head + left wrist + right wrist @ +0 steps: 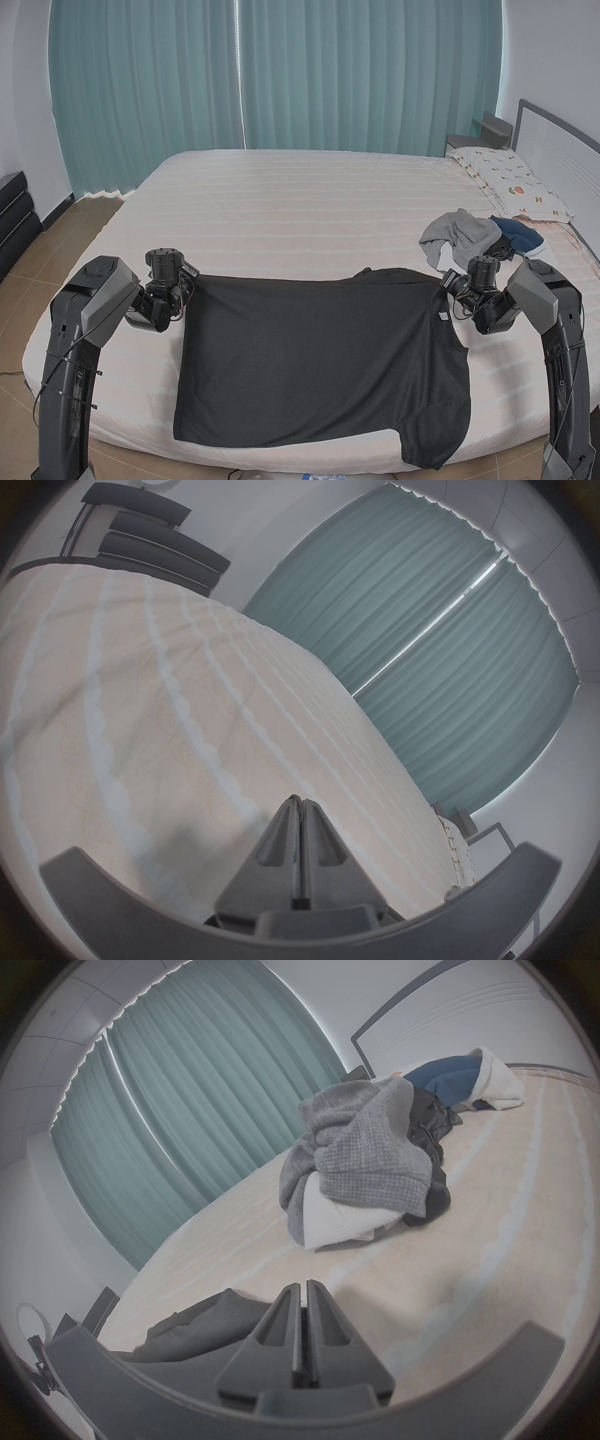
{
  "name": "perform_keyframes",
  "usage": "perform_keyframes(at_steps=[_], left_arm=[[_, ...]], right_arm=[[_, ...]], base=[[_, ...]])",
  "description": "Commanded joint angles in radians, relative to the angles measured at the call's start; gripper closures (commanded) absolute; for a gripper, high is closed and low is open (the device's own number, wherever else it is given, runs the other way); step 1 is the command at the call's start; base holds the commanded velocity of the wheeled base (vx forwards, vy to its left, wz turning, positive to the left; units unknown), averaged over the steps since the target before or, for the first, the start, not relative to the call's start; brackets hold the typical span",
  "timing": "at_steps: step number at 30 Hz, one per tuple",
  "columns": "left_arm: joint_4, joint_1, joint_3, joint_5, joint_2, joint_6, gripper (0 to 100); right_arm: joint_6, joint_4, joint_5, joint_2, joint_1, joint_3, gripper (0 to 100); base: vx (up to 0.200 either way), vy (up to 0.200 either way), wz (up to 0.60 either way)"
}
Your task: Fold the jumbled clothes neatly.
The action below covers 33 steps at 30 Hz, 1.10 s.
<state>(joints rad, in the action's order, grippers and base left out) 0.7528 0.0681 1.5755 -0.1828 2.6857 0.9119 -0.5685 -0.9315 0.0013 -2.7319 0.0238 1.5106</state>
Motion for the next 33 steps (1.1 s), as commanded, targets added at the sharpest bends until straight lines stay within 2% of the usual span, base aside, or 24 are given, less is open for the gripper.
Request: perform_keyframes(at_steps=[1,5,11,15,20,24,33], left_arm=[[-0.007,0.004,0.003,0.002,0.011,-0.022,100],[-0.015,0.009,0.006,0.002,0.023,-0.059,100],[-0.016,0.009,0.026,0.002,0.031,-0.064,100],[-0.007,0.007,0.032,-0.006,0.029,-0.059,100],[-0.001,0.001,0.044,-0.011,0.028,-0.05,100],[-0.001,0.001,0.064,-0.009,0.025,-0.016,100],[-0.012,0.002,0.067,0.005,0.034,-0.019,100]], right_arm=[[0.002,-0.001,-0.003,-0.031,-0.001,0.0,100],[0.002,-0.004,-0.003,-0.032,-0.002,0.006,100],[0.002,-0.009,-0.003,-0.028,-0.005,0.011,100],[-0.001,-0.01,-0.004,-0.022,-0.013,0.054,100],[0.001,-0.009,-0.038,-0.026,-0.015,0.125,100],[0.004,-0.007,-0.04,-0.037,-0.016,0.143,100],[0.013,0.022,-0.04,-0.084,-0.044,0.212,100]], base=[[0.0,0.0,0.0],[0.0,0.0,0.0],[0.0,0.0,0.0],[0.0,0.0,0.0],[0.0,0.0,0.0],[0.0,0.0,0.0],[0.0,0.0,0.0]])
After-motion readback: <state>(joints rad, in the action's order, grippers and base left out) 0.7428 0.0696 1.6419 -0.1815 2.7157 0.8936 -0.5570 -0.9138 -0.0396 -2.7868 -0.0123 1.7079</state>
